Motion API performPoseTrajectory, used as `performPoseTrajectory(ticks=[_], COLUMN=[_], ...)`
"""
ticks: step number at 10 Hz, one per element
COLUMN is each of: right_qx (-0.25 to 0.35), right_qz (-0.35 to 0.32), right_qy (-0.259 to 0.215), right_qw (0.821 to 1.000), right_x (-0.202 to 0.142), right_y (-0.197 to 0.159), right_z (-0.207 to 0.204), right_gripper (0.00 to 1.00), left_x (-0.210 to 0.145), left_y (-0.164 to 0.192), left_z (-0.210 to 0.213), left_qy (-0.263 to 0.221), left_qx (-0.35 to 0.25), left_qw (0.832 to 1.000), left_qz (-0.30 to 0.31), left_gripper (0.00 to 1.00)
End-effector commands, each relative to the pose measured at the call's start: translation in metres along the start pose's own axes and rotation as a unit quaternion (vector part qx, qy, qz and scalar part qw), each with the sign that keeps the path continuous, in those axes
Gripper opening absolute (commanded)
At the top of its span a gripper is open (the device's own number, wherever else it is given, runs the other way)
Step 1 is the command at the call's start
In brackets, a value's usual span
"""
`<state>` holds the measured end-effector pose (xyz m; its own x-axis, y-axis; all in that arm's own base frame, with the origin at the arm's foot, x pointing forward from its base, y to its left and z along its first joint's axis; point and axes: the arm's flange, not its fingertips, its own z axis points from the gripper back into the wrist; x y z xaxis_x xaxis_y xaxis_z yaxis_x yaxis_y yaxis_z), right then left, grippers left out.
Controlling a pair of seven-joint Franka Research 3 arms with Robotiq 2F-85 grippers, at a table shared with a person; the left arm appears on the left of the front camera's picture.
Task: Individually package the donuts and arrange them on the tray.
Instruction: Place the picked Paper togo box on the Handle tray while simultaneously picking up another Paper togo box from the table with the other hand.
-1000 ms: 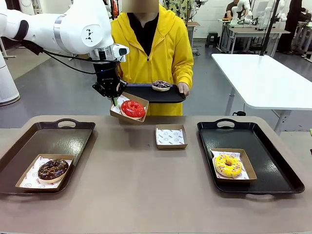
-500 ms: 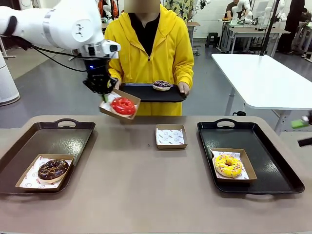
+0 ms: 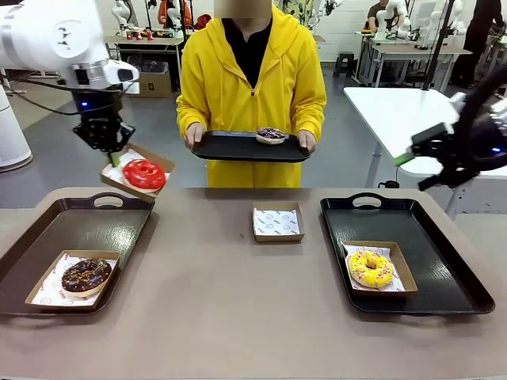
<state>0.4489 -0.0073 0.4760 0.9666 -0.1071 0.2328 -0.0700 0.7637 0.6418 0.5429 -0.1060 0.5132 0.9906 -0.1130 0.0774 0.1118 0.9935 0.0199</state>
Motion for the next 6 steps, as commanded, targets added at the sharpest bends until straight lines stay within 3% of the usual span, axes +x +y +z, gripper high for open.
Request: performPoseTrajectory(ticks=[1, 4, 6], right_qx=[-0.048, -0.079, -0.057], right_qz=[0.004, 0.026, 0.031], right_qy=[0.01, 0.018, 0.024], right_qw=[0.999, 0.996, 0.998], right_x=[0.019, 0.027, 0.022], right_y=[0.016, 0.039, 0.041], right_z=[-0.032, -0.074, -0.073], right_gripper=[1.0, 1.0, 1.0], left_x=[-0.017, -0.036, -0.034], left_y=[0.022, 0.058, 0.069], left_z=[-0.006, -0.021, -0.025], left_qy=[-0.012, -0.013, -0.013], left_qx=[0.01, 0.005, 0.006], left_qw=[1.0, 0.999, 0.999], left_qz=[0.0, 0.029, 0.034], left_gripper=[0.01, 0.01, 0.01])
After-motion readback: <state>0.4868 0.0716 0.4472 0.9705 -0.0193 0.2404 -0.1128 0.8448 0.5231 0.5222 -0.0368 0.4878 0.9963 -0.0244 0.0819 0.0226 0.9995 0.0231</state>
